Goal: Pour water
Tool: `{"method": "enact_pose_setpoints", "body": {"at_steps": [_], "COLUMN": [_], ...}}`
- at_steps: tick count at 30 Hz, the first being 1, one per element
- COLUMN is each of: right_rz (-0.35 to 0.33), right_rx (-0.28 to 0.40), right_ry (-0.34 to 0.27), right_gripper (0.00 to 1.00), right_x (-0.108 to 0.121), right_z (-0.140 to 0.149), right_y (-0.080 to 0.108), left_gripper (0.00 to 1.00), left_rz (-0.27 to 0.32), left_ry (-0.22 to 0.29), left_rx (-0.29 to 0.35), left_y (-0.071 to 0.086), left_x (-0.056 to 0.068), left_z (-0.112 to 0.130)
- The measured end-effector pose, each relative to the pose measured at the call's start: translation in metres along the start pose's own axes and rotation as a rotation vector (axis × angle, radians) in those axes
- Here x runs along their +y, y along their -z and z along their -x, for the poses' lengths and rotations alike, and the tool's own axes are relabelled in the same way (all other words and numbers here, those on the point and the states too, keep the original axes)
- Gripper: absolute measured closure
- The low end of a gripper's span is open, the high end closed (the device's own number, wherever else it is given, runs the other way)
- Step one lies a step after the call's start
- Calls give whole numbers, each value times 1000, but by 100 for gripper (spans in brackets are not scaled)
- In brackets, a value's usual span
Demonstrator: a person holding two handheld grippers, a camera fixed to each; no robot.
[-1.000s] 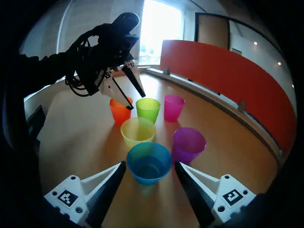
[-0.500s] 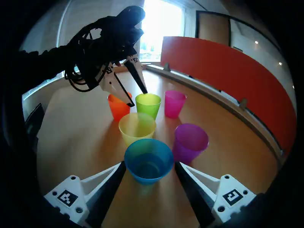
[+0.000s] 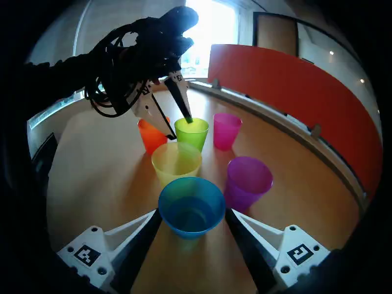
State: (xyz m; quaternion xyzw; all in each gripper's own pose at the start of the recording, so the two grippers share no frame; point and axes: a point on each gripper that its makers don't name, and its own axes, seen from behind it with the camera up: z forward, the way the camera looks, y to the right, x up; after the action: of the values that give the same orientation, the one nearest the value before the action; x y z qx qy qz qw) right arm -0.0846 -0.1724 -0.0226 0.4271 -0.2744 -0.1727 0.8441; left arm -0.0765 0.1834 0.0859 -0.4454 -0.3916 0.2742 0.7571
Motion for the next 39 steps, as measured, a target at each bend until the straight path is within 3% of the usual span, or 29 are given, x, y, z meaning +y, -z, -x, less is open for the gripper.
{"method": "enact_pose_setpoints", "body": {"at_steps": [39], "right_rz": [-13], "right_rx": [-8], "right_ry": [-8], "right_gripper": [1], "right_x": [0], "right_z": [5], "right_y": [-16], "left_gripper": [13], "left_rz": [19], "left_ry": [24], "left_rx": [25], "left_y": [-25], "left_x": [-1], "left_z": [-5]}}
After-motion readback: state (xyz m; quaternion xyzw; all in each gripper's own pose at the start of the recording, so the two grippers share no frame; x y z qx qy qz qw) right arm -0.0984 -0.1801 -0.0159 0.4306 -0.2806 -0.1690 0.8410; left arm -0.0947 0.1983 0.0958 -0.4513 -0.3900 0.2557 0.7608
